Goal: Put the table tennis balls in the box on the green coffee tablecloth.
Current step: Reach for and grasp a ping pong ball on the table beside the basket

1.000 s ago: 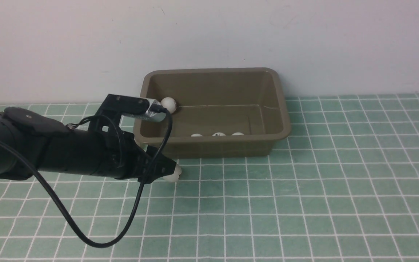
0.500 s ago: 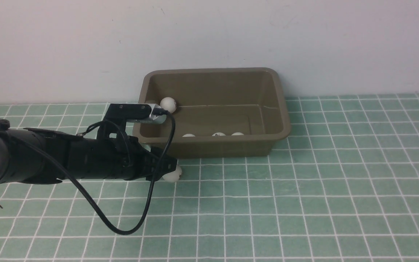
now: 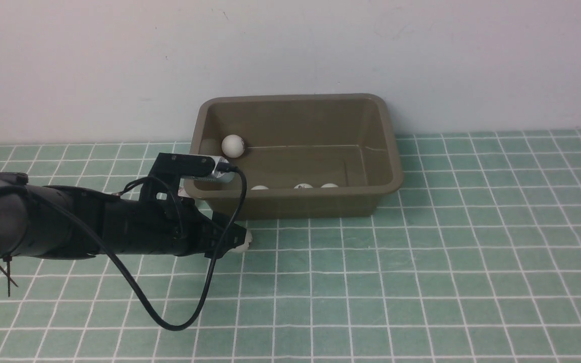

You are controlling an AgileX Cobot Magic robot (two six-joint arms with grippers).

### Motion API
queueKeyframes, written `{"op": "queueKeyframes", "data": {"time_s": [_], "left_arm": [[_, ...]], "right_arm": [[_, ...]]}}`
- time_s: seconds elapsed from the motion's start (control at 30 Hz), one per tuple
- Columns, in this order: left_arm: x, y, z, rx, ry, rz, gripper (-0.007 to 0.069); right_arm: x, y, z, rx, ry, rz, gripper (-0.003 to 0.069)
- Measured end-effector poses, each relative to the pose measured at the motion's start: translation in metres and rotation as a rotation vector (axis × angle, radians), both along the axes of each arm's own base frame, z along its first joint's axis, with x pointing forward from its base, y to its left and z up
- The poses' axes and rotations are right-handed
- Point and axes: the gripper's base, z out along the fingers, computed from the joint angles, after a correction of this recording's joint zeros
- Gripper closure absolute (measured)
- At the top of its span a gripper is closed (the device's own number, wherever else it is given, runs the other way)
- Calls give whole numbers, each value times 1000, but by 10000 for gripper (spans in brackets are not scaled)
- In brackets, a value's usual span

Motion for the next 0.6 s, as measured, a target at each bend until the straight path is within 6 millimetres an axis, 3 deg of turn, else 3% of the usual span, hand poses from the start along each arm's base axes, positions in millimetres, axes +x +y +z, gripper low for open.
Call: {"op": "queueKeyframes", "data": {"time_s": [0.27,0.6], "left_arm": [[-1,-5,0,-57,6,-34,153],[-1,-6,-19,-19,25,-91,153]], "right_arm": [[1,0,2,3,-19,-1,198],[2,0,3,5,-34,0,198]]}}
